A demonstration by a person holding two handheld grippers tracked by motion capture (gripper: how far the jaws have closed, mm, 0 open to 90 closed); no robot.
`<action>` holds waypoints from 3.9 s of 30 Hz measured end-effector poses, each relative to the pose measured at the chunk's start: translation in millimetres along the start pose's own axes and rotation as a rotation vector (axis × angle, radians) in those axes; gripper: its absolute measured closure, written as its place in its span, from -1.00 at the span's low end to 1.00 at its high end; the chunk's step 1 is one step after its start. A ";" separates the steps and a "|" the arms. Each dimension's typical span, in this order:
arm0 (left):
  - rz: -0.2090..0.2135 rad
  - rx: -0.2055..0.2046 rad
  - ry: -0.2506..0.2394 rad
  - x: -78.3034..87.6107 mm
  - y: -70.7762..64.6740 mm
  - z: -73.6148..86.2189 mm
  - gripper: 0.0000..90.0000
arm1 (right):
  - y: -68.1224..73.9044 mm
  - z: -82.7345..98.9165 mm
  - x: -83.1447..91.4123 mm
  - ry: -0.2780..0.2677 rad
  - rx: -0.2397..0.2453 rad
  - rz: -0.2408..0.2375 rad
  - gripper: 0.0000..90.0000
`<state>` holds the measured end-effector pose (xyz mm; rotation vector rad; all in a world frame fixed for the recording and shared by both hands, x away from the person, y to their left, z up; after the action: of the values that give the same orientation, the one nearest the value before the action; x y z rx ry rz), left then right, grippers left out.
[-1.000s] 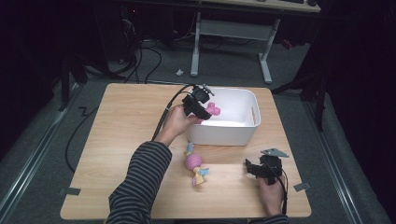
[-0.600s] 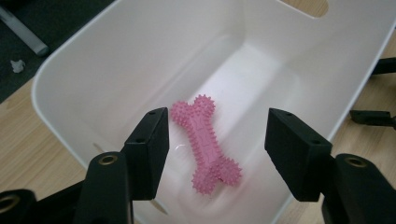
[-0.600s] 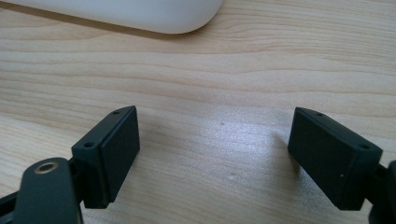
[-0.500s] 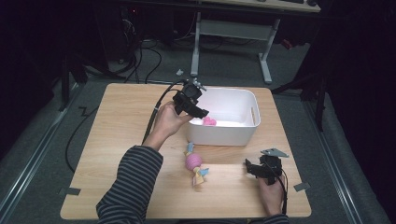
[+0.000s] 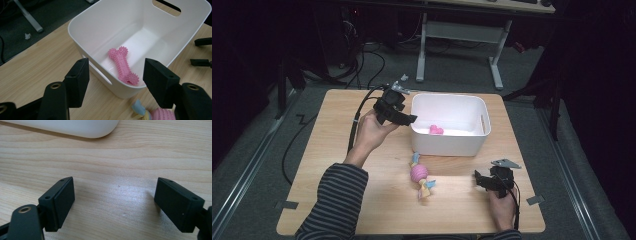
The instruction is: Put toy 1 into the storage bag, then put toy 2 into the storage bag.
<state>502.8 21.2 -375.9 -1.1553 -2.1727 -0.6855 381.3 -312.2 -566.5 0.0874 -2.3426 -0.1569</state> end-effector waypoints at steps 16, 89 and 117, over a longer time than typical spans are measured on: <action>-0.071 -0.013 0.017 21.4 2.5 34.8 -0.17 | 0.2 0.1 0.0 0.000 -0.003 0.002 -0.63; -0.158 0.263 0.003 -13.1 -29.6 235.2 -0.20 | 1.7 0.3 0.0 0.000 -0.004 0.003 -0.63; -0.204 0.221 0.020 -35.7 -35.0 233.8 -0.52 | 5.4 1.8 4.0 0.044 0.037 -0.036 -0.54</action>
<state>431.1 140.4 -570.4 -0.8195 -2.3028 -0.5216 377.1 -307.1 -564.2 0.1495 -2.3014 -0.1281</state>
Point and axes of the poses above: each handheld gripper's, and its own axes: x roughly backward along the jaws, z roughly out of its underside, y roughly to its left, the point moved 5 cm from there along -x, roughly forward along the jaws, and after that the axes turned 13 degrees about -x, right-handed, at the moved point
